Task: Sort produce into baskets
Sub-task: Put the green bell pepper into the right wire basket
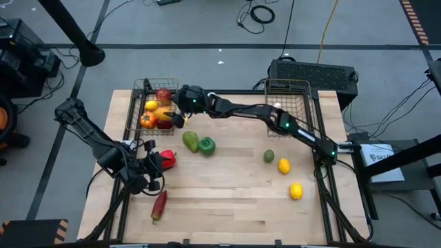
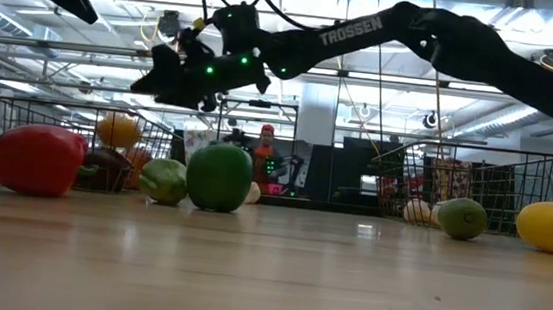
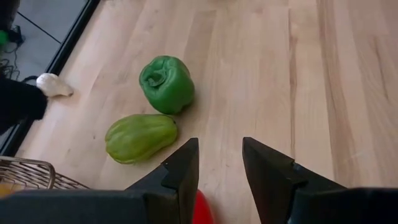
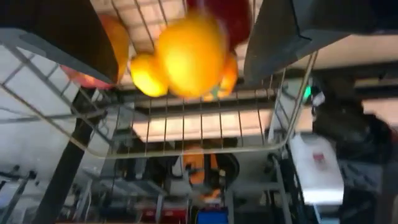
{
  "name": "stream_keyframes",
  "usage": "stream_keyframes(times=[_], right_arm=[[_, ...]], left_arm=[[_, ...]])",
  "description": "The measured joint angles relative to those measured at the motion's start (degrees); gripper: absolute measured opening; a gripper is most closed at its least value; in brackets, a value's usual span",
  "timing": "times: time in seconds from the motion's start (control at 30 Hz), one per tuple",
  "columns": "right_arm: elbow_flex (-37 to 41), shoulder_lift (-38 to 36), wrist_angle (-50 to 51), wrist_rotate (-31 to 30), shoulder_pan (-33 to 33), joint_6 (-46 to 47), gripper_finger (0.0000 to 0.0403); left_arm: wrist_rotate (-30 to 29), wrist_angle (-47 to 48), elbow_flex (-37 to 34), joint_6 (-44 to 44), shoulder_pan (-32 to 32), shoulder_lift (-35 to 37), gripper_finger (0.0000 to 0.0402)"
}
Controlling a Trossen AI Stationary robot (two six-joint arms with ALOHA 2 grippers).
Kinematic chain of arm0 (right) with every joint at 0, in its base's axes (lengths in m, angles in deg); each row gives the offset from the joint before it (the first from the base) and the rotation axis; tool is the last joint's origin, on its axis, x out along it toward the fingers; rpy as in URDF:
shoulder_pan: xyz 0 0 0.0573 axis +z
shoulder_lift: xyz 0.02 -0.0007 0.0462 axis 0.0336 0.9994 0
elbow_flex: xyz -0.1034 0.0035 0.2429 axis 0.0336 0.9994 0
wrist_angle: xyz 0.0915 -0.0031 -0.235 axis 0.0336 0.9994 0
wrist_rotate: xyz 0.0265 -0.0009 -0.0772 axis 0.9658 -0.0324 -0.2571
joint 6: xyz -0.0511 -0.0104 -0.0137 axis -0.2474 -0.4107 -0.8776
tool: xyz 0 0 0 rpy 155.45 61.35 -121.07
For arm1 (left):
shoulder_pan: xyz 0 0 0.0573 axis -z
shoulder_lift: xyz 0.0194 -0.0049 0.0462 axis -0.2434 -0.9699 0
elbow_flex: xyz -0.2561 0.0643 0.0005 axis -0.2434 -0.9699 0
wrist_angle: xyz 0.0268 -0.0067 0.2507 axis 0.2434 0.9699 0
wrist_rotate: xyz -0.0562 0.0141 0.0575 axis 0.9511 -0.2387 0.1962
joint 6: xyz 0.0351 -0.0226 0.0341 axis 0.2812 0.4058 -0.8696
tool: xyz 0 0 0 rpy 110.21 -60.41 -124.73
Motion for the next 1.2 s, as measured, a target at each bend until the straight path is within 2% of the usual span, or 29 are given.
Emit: stream_keyframes(times=[0.13,0.23,0.4,0.6,0.7,0.8,0.87,1.0,1.1,1.2], right_arm=[[0.05,-3.65,8.77,0.38,0.05,-2.74,0.0347],[0.07,-10.12,18.49,0.07,0.42,-4.86,0.0344],[-0.15,-22.77,39.21,-5.82,2.43,-8.67,0.0341],[0.01,-31.64,64.73,-6.59,8.67,-3.46,0.0341],[1.91,-33.78,71.77,-6.68,13.55,0.9,0.0341],[6.98,-33.9,70.31,-8.11,19.7,3.8,0.0341],[11.8,-33.77,64.57,-9.84,23.73,3.74,0.0341],[23.83,-33.89,45.33,-12.86,29.4,0.85,0.034],[32.04,-33.68,30.21,-15.99,30.97,-0.65,0.0338],[37.19,-33.69,16.9,-16.14,31.19,-2.18,0.0337]], left_arm=[[0.02,0.23,0.0,0.0,0.0,0.0,0.0132],[0.02,0.28,0.0,-0.02,0.0,0.0,0.0132],[0.04,0.43,0.0,0.08,0.0,0.0,0.0132],[0.04,1.95,0.0,1.52,0.0,0.0,0.0132],[0.02,1.81,0.0,1.53,-0.04,0.0,0.0132],[0.02,1.52,0.0,1.58,-0.15,0.0,0.0132],[0.0,1.09,0.0,2.26,-0.16,-0.02,0.0132],[0.49,1.34,0.0,4.42,-0.16,-0.02,0.0132],[3.01,1.79,0.0,4.61,-0.15,-0.02,0.0132],[4.73,1.97,0.0,4.77,-0.15,-0.02,0.0132]])
